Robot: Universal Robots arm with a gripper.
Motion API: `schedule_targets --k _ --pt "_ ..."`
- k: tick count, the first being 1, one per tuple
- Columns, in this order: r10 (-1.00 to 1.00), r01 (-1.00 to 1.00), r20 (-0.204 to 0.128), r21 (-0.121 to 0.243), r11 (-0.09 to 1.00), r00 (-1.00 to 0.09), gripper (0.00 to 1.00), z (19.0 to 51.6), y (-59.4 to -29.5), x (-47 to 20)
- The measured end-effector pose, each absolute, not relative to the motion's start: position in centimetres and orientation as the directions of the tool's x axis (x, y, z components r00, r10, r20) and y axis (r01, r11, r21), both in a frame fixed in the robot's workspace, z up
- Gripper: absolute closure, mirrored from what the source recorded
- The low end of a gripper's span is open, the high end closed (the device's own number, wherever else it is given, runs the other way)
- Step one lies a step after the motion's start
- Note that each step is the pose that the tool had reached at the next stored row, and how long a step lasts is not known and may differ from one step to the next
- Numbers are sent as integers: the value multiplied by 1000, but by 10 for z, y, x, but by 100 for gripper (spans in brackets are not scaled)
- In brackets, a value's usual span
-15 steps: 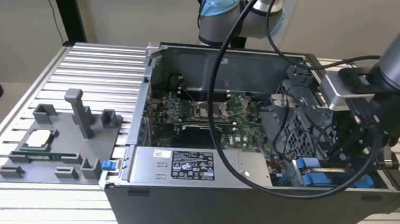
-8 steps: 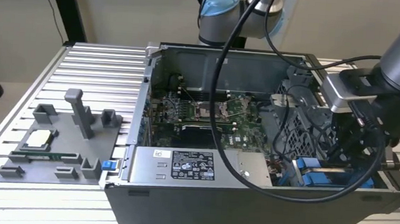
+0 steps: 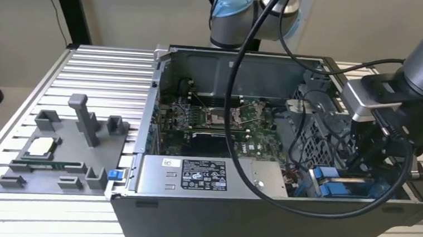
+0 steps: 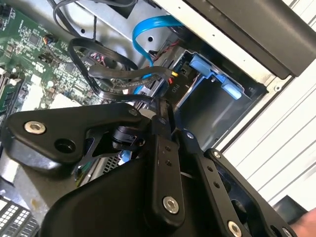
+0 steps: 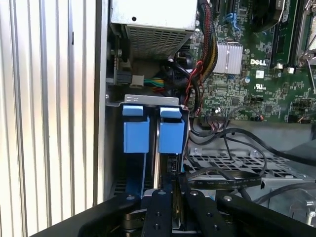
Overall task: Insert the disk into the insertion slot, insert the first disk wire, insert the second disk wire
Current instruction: 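Insert the second disk wire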
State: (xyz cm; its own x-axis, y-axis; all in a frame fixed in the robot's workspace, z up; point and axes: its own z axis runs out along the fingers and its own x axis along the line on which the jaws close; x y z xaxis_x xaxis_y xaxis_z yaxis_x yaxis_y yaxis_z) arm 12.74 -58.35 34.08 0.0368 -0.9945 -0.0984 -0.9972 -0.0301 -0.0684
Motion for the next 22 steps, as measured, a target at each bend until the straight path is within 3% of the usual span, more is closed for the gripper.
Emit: schedule_targets --k 22 --pt "-994 -997 -98 -68 -40 47 100 343 -582 128"
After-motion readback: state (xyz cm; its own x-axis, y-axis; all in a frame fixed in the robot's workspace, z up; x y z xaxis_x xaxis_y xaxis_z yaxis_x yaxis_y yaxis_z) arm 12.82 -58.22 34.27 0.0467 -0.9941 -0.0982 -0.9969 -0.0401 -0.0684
